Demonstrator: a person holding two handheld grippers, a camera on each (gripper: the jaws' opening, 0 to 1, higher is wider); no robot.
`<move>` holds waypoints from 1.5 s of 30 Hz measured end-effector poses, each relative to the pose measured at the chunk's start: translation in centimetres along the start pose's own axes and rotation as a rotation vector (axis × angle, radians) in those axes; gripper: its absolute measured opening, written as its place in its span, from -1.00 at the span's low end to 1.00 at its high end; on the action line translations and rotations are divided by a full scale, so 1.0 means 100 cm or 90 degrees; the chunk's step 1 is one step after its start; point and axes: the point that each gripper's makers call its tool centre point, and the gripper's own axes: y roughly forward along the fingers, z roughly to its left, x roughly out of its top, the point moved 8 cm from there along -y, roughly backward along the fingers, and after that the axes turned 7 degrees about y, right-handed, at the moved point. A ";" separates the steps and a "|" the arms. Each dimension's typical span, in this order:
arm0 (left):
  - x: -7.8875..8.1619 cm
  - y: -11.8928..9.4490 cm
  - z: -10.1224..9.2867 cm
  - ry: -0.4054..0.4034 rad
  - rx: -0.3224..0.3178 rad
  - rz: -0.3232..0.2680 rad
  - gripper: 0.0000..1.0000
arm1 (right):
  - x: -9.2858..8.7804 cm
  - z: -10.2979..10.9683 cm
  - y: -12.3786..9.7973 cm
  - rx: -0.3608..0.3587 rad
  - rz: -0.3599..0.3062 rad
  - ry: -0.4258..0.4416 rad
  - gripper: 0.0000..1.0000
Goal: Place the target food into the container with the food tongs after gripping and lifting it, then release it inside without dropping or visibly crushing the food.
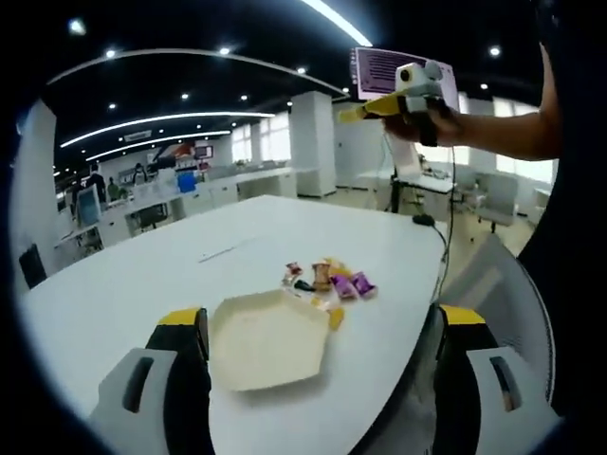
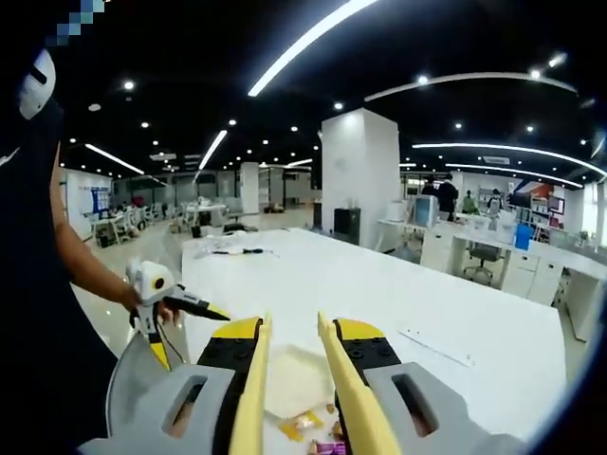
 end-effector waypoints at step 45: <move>-0.053 0.008 -0.005 0.018 0.105 0.156 0.98 | -0.106 -0.029 0.035 -0.104 0.138 0.075 -0.44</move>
